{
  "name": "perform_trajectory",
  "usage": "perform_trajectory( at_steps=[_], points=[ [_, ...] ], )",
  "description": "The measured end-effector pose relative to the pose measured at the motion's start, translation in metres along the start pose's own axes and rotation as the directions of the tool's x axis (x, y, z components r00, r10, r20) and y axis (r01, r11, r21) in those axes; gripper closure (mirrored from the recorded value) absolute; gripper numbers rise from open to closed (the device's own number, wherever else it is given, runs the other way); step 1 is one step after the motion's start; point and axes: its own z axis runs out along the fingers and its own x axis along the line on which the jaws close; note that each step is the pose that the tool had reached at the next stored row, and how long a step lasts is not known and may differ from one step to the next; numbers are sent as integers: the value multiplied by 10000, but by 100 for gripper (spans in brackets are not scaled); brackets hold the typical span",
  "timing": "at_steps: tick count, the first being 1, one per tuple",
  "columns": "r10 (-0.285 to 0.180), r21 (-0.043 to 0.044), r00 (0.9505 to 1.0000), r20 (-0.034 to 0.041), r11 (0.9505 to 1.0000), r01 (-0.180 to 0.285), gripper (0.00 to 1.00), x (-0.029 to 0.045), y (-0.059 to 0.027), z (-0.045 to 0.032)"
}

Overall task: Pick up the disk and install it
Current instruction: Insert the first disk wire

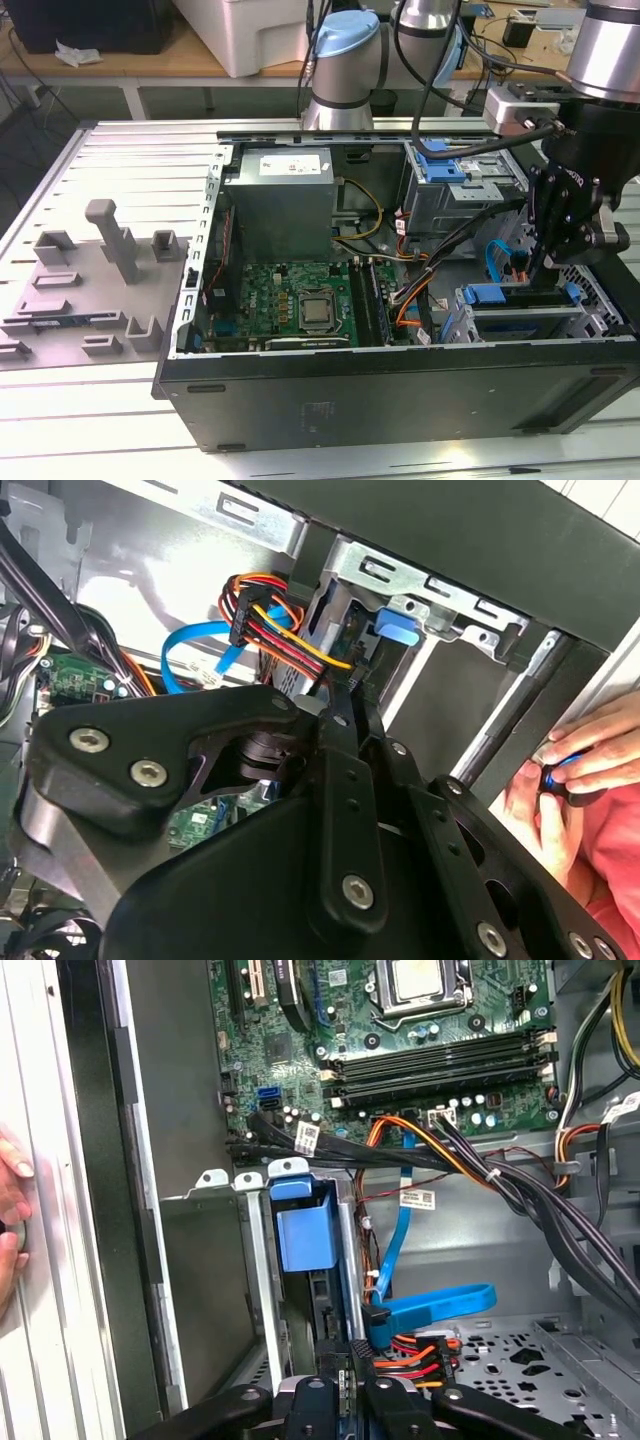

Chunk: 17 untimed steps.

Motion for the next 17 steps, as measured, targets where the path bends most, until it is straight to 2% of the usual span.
perform_trajectory(
  at_steps=[2, 11, 17],
  points=[
    [0, -9, 10000, 62, 10000, 0, 83, 12, -2, 2],
    [1, -11, 10000, 79, 10000, -1, 83, 19, -15, -8],
    [2, -21, 9999, 150, 10000, -2, 83, 42, -23, -3]
  ],
)
